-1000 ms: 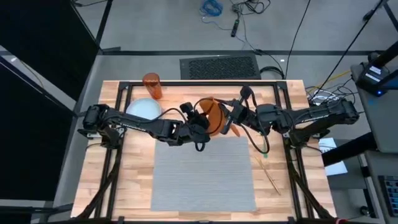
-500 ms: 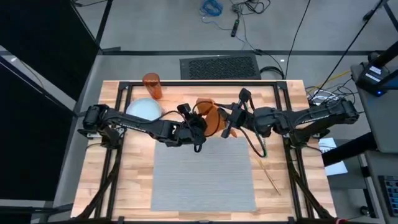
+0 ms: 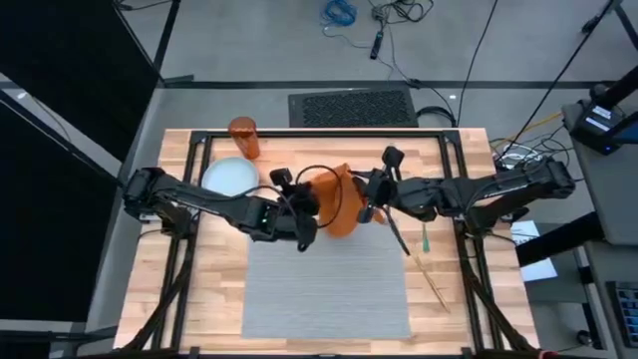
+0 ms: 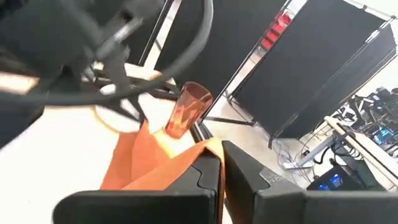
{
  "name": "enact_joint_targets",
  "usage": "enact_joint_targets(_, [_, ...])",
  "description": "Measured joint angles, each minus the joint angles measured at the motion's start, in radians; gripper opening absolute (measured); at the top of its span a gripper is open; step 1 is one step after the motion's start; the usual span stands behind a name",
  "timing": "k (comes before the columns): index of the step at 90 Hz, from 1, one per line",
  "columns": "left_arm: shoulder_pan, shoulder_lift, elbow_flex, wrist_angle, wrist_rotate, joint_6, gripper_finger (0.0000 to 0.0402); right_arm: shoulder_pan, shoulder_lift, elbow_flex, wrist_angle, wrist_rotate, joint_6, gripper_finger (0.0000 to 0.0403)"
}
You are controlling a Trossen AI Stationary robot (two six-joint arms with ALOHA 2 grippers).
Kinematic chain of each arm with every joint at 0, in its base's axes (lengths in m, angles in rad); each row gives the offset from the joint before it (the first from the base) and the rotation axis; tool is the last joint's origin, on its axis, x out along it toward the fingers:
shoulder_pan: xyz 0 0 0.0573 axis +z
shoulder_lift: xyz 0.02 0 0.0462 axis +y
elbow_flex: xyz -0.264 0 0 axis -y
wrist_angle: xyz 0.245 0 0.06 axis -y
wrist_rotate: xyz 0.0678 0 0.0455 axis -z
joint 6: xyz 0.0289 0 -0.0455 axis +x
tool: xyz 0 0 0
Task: Set table place
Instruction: Fold the orange napkin
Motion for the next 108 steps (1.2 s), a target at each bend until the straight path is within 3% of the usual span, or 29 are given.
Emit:
enact_joint_targets(18, [0.005, -0.033, 0.000, -0.122, -0.015, -0.047, 0.0000, -0.030, -0.016, 0.000, -0.088, -0.004, 0.003, 0.0000])
enact_joint_targets(38, [0.012, -0.058, 0.000, -0.278, -0.021, -0.144, 0.0000, -0.069, -0.051, 0.000, -0.274, -0.018, 0.116, 0.0000])
enact_joint_targets(73, [-0.086, -0.067, 0.000, -0.310, 0.067, -0.199, 0.0000, -0.022, -0.056, 0.000, -0.547, -0.209, 0.308, 0.0000])
enact_joint_targets(108, [-0.192, -0.067, 0.000, -0.317, 0.114, -0.254, 0.0000, 0.103, -0.056, 0.000, -0.636, -0.212, 0.416, 0.0000])
